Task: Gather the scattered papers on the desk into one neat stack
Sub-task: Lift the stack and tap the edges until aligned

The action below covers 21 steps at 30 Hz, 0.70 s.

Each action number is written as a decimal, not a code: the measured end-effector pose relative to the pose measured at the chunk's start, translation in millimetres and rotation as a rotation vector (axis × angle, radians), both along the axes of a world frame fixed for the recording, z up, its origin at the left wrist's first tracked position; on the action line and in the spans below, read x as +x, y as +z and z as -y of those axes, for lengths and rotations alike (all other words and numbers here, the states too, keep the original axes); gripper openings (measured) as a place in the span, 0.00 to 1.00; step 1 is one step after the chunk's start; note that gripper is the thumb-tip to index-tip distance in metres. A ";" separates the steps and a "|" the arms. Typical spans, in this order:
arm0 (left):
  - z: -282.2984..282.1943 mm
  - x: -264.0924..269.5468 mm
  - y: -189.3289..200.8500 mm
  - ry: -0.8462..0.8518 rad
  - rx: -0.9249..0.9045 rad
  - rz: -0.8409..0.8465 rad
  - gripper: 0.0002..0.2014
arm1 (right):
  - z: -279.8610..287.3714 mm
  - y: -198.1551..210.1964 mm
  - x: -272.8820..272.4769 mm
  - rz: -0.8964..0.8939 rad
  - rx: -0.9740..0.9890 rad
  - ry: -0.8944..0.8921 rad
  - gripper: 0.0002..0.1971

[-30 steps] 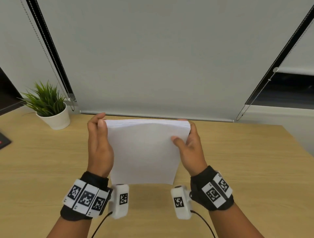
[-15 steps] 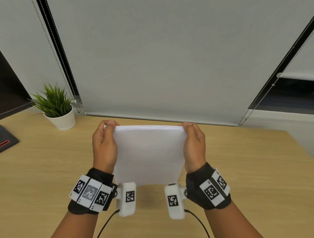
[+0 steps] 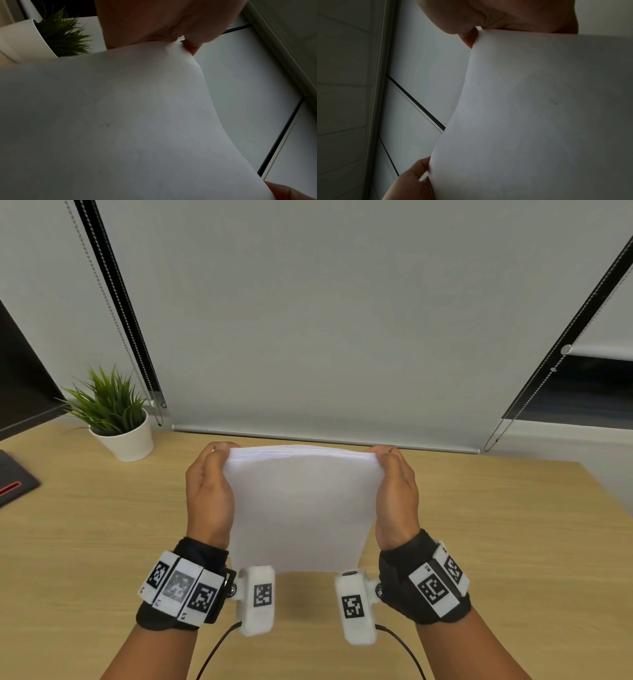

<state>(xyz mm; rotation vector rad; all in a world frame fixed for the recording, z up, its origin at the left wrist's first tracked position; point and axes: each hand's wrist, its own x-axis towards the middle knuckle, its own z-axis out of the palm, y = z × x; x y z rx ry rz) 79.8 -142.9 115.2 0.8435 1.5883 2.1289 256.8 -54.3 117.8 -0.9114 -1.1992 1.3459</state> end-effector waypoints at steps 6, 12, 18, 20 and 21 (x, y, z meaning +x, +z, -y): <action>13.9 -21.4 -23.4 -0.356 0.107 -0.066 0.17 | -3.5 -16.7 20.9 -0.063 0.082 0.262 0.13; 24.5 -38.6 -69.6 -0.439 -0.242 -0.272 0.26 | -11.7 -58.2 38.4 0.415 0.154 0.412 0.26; 38.3 -38.1 -92.2 -0.523 -0.418 -0.511 0.25 | -6.6 -92.2 46.7 0.712 0.266 0.464 0.24; 41.5 -39.0 -96.1 -0.537 -0.456 -0.585 0.28 | -7.6 -100.4 48.7 0.773 0.287 0.460 0.22; 42.4 -39.4 -98.5 -0.546 -0.480 -0.607 0.25 | -8.6 -103.3 49.1 0.796 0.293 0.453 0.22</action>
